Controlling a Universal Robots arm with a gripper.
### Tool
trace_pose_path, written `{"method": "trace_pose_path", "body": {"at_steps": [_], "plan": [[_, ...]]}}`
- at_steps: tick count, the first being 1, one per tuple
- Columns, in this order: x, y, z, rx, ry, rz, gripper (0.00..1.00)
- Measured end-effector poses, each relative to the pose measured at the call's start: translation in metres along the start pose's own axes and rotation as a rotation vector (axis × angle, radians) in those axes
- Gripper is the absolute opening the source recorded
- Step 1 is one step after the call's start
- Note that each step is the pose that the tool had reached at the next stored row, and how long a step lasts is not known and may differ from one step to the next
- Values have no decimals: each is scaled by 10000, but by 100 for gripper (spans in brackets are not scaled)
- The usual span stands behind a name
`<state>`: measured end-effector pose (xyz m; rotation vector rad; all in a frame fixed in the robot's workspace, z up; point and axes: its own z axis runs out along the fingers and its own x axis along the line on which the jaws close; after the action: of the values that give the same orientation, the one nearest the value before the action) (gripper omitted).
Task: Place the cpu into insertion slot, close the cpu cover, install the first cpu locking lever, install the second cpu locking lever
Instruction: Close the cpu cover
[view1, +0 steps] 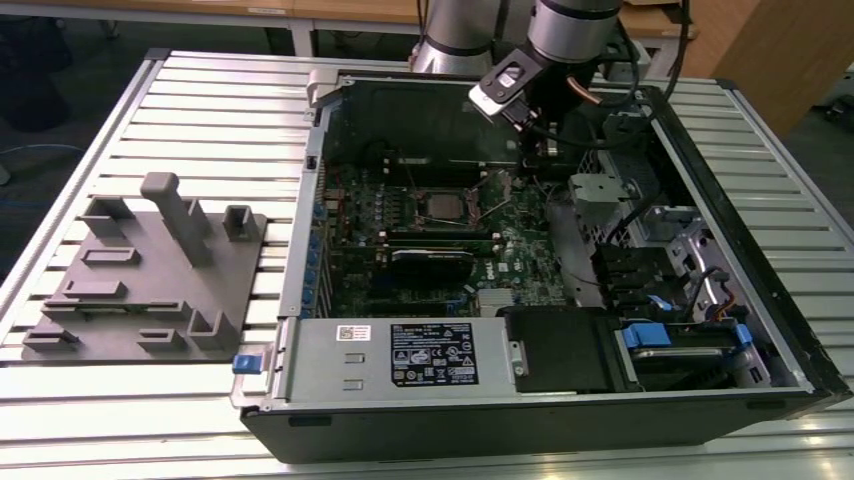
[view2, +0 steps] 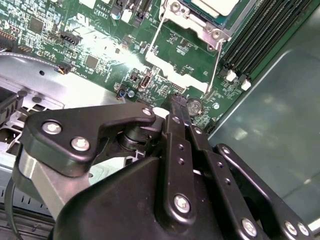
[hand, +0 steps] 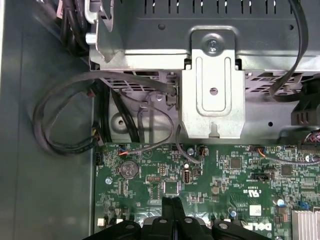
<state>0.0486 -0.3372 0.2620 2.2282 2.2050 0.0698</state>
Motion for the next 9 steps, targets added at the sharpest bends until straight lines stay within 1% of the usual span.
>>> {"method": "trace_pose_path", "body": {"at_steps": [2, 9], "plan": [[0, 10, 17, 0, 0, 1, 11], [-3, 16, 120, 1, -20, 0, 11]]}}
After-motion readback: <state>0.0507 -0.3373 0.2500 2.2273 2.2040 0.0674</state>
